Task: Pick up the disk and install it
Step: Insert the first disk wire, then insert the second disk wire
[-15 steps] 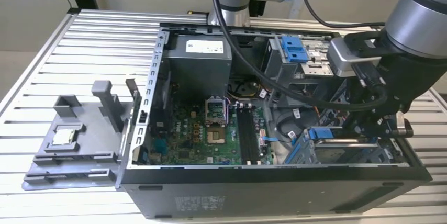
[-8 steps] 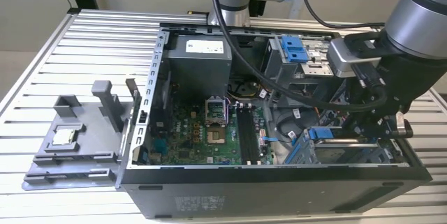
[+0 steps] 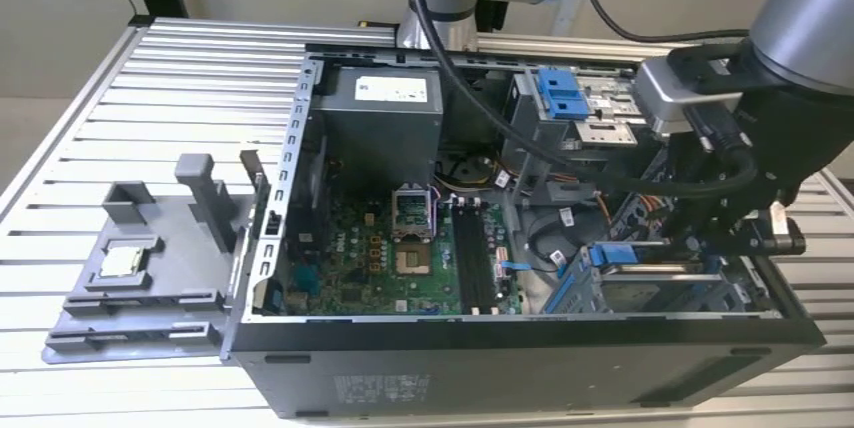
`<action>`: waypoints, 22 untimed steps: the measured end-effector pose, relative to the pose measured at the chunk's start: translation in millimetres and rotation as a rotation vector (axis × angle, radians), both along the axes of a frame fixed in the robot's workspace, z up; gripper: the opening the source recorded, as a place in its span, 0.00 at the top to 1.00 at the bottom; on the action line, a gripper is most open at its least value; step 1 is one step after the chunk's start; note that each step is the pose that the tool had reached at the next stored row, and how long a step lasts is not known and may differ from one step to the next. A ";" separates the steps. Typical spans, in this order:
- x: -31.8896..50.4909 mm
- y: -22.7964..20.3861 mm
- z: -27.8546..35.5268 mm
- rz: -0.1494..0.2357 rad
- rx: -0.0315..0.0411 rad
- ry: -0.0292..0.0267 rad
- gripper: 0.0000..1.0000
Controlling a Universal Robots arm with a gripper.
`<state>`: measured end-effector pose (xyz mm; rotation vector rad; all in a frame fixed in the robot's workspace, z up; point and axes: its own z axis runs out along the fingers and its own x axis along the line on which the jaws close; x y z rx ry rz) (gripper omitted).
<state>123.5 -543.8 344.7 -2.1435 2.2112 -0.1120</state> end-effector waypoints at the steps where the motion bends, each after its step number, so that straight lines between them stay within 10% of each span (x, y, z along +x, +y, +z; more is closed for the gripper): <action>1: 0.0 0.0 2.2 0.000 0.0000 0.0000 0.00; 5: 0.0 0.0 8.2 0.000 0.0000 0.0000 0.00; 6: 0.0 0.0 9.4 0.000 0.0001 0.0000 1.00; 13: 0.1 0.8 10.1 0.001 -0.0001 -0.0004 1.00; 22: 0.0 2.1 10.7 0.084 -0.0046 -0.0238 1.00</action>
